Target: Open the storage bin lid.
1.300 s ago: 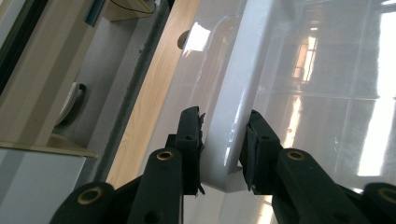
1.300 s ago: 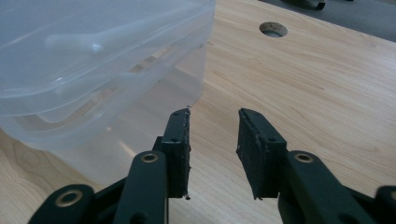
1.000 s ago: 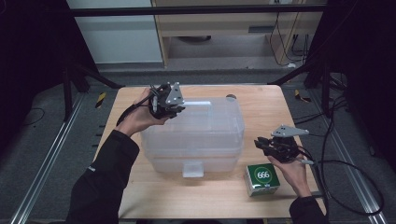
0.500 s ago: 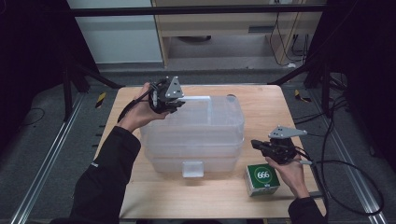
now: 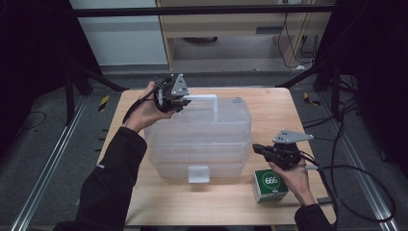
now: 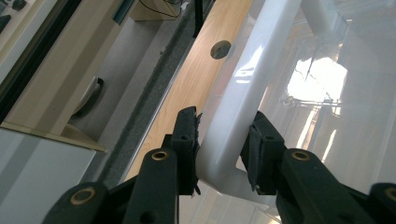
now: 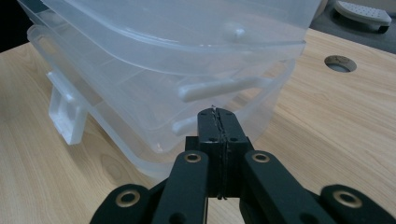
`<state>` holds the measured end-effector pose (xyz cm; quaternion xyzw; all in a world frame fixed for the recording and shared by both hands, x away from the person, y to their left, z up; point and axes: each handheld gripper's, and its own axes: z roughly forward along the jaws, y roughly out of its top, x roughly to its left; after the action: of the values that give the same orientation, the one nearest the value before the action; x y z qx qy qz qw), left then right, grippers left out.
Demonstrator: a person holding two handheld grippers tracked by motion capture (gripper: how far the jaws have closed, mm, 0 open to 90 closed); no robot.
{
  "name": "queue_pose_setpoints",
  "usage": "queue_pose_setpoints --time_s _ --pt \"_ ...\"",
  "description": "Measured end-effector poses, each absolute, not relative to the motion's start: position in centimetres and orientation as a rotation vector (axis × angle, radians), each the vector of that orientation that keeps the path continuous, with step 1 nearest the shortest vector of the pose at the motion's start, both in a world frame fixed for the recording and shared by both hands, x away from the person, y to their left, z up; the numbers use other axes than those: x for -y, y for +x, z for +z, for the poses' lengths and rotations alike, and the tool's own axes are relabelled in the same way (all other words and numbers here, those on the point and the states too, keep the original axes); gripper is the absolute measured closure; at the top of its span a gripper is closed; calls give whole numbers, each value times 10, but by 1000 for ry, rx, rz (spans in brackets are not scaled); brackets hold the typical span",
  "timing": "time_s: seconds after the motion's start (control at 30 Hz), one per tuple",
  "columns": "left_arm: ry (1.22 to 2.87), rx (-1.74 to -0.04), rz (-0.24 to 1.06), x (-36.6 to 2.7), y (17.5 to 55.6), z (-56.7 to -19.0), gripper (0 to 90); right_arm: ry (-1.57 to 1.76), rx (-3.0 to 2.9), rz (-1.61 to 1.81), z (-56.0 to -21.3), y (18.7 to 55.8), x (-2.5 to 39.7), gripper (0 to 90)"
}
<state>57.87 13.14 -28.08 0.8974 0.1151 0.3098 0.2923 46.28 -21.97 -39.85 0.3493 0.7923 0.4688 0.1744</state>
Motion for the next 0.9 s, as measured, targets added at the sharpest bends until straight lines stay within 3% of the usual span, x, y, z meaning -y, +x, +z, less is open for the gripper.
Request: queue_pose_setpoints --time_s 0.5,0.7,0.9 --pt "2384 -311 813 -133 580 -282 672 982 -2202 1411 -392 464 209 900" --pt "2355 -301 826 -141 574 -279 568 980 -2211 1397 -394 464 208 900" --pt "2311 -308 830 -159 561 -271 530 980 -2213 1396 -394 464 208 900"
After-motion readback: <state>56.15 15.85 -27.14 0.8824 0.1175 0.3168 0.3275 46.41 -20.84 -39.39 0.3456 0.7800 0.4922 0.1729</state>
